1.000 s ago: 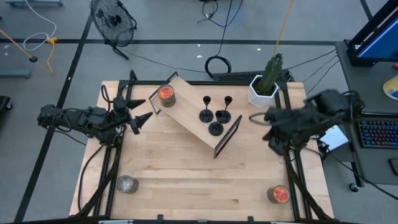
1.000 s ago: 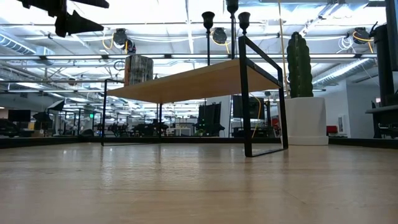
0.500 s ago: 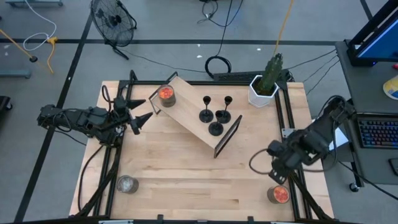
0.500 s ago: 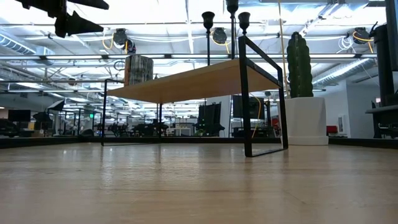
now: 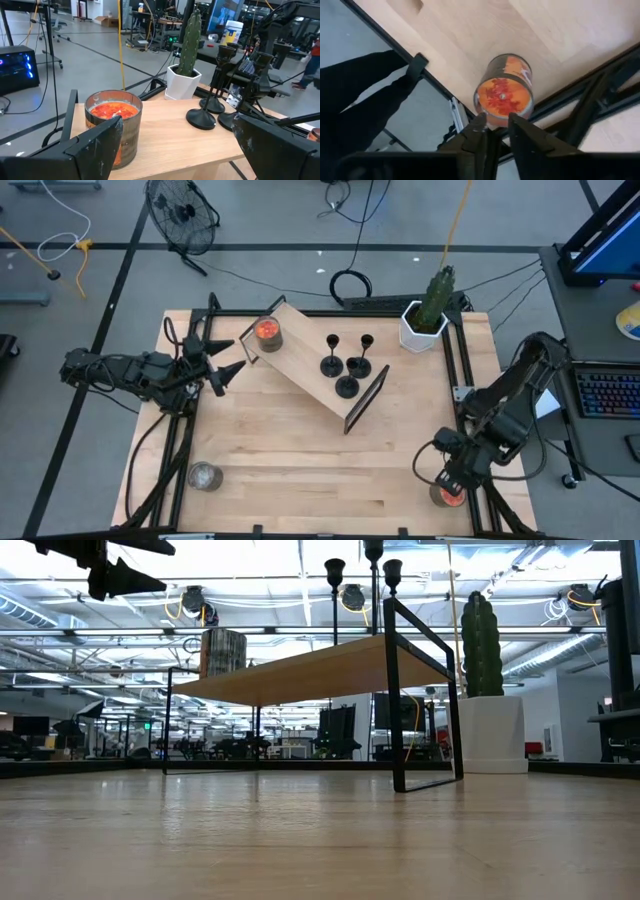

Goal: Pick & Place candle stick holders
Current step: Put the orange scented candle on the shelf

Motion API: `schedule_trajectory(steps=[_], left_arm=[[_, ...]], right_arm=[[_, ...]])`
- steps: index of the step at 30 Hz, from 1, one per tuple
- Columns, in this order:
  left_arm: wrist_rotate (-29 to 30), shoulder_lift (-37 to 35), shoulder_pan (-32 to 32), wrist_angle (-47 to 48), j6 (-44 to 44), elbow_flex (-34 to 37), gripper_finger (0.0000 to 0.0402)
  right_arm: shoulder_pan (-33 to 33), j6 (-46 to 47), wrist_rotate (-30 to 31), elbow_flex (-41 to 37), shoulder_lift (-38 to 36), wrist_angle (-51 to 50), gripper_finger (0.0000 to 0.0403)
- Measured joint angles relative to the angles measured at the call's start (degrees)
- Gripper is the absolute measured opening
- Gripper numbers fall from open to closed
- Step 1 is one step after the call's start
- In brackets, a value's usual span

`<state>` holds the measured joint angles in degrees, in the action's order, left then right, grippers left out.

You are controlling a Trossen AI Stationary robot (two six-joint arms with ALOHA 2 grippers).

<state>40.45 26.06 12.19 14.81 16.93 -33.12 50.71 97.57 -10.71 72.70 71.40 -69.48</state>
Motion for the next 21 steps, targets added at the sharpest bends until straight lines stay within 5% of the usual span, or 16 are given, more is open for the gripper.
schedule_trajectory(steps=[11,21], left_arm=[[-0.02,0.00,0.00,-0.02,1.10,0.00,0.0379],[-0.02,0.00,0.00,-0.02,1.29,0.00,0.0379]], right_arm=[[1.54,4.63,-4.47,-10.58,0.02,4.61,0.0171],[1.54,6.15,-4.85,-14.76,-0.01,5.96,0.0196]])
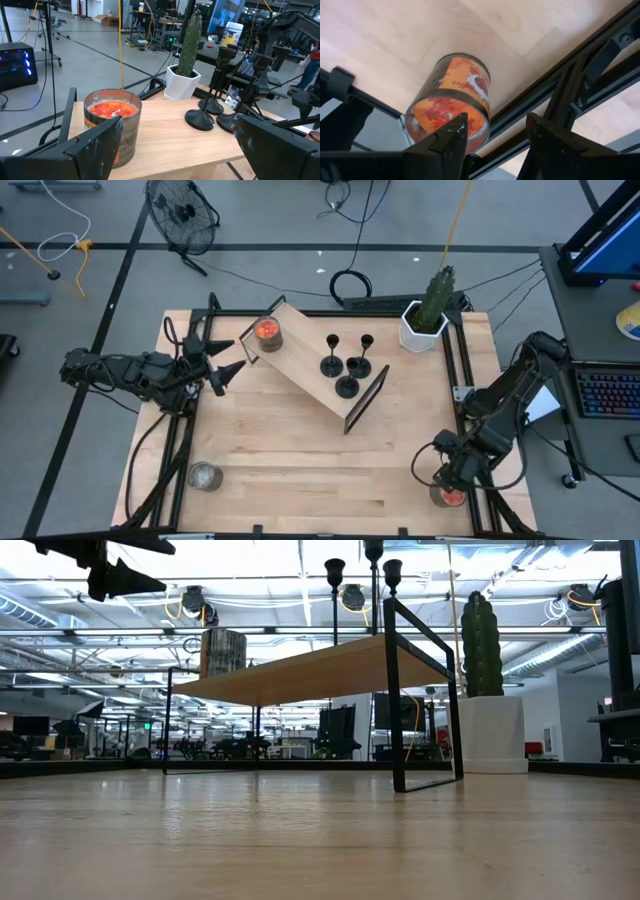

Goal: Pick & Place candle stick holders
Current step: Put the orange scented candle on the shelf

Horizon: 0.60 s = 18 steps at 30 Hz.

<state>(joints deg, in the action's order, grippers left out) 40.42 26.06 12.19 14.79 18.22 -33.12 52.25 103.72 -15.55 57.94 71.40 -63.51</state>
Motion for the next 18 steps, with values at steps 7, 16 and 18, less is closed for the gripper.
schedule_trajectory(steps=[7,16,18], left_arm=[[0.00,0.00,0.00,-0.02,0.02,0.00,0.0379],[0.00,0.00,0.00,-0.01,0.08,0.00,0.0379],[0.00,0.00,0.00,-0.01,0.08,0.01,0.0379]], right_arm=[[-0.02,0.13,-2.63,-3.11,0.00,5.42,0.0195],[0.00,-0.72,-3.07,-8.55,0.00,11.18,0.0194],[-0.01,-0.96,-2.95,-9.14,0.00,12.15,0.0192]])
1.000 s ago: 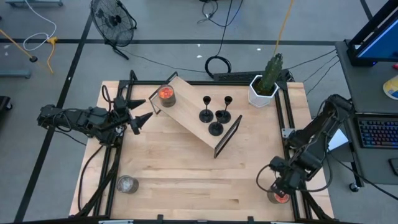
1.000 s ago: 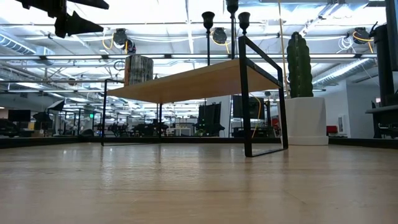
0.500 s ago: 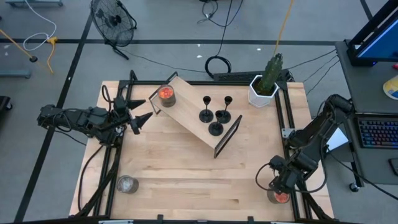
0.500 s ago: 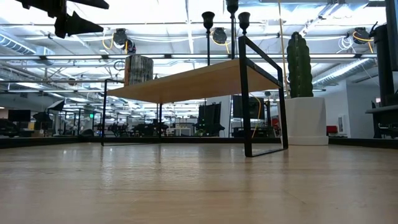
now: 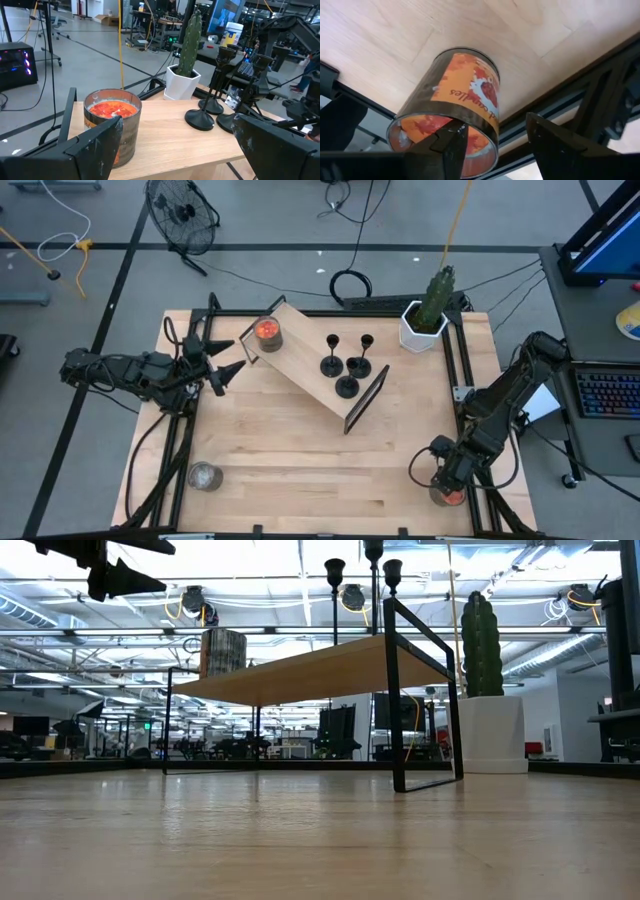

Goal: Pick & Place candle stick holders
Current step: Put the orange scented candle on the shelf

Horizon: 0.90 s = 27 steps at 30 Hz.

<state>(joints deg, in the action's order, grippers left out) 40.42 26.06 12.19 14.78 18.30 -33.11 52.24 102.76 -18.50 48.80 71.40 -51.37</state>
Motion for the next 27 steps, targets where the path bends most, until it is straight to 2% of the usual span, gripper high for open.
schedule_trajectory(steps=[5,13,27], left_arm=[[0.00,0.00,0.00,-0.01,-0.01,-0.01,0.0379],[0.00,0.07,0.00,-0.01,-0.01,-0.01,0.0379],[-0.11,0.17,0.00,-0.07,2.50,0.00,0.0379]], right_arm=[[0.00,0.04,0.22,-1.21,0.00,2.58,0.0149],[-0.03,0.06,0.26,-2.32,-0.03,7.25,0.0012],[-1.36,-1.29,2.38,-2.37,0.00,10.47,0.0001]])
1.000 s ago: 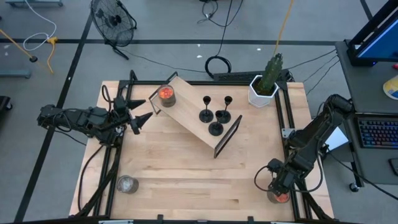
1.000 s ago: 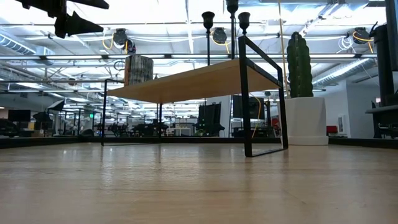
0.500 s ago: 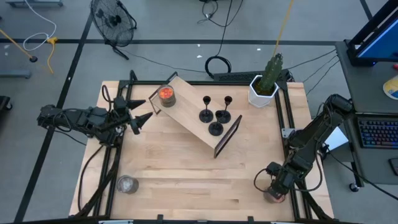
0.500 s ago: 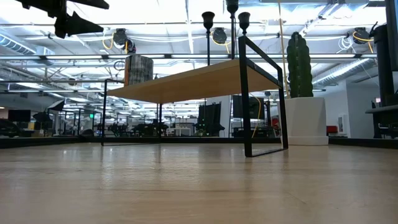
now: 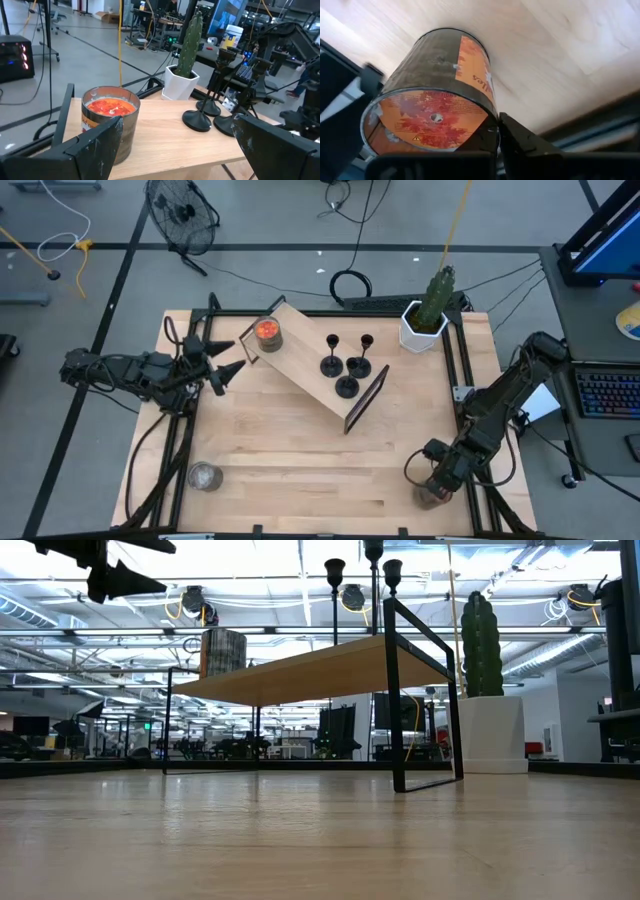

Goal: Pick & Place candle stick holders
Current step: Put the orange scented candle on the shelf

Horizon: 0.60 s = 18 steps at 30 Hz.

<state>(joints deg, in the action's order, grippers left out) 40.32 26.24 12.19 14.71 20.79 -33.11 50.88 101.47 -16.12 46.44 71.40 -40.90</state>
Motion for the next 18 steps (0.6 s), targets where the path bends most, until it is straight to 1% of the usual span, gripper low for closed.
schedule_trajectory(steps=[4,8,14,18], left_arm=[[-0.42,0.01,0.00,0.02,0.97,0.00,0.0379],[-4.35,0.02,0.02,0.03,-0.95,-0.01,0.0379],[-11.10,0.02,0.00,0.03,-1.20,-0.01,0.0379],[-14.87,0.02,0.02,0.03,-0.80,-0.01,0.0379]], right_arm=[[-2.43,-0.50,2.41,-0.02,0.07,3.60,0.0001],[-5.93,-3.11,6.61,2.27,0.09,5.53,0.0001],[-13.09,-10.54,12.30,8.48,0.90,5.68,0.0001],[-17.97,-17.68,13.12,13.78,4.21,5.83,0.0000]])
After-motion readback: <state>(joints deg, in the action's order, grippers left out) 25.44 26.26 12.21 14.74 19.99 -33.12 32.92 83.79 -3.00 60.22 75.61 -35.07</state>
